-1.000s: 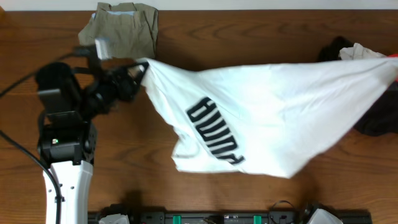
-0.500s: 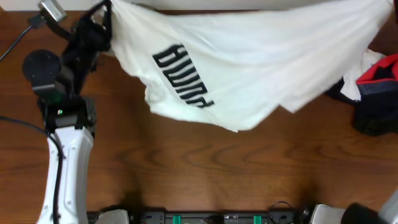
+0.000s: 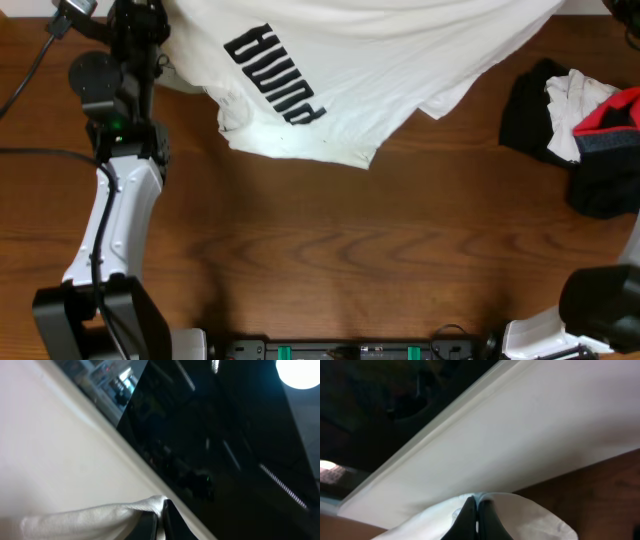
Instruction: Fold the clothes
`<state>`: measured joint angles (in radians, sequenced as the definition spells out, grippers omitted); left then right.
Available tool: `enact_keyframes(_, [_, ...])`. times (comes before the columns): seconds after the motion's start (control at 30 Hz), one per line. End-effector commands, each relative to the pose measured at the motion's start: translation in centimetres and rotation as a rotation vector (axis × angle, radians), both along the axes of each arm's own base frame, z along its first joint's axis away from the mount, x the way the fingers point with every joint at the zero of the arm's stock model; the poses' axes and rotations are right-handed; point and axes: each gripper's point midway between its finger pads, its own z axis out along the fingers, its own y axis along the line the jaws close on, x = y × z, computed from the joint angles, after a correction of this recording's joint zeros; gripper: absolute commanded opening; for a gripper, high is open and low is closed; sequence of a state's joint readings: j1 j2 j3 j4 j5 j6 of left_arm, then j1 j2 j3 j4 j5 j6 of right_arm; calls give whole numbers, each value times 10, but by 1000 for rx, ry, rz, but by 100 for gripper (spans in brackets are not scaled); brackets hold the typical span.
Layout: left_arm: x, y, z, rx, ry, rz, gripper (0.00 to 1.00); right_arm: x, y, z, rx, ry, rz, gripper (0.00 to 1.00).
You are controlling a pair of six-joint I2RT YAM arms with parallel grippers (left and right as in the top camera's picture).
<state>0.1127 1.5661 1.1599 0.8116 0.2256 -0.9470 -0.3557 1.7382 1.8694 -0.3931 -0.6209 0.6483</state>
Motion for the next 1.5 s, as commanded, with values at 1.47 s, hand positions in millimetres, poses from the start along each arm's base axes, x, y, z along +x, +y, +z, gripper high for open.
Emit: enact_keyframes(1.47, [-48, -60, 84, 159, 63, -237, 6, -62, 15, 38, 11, 66, -231, 2])
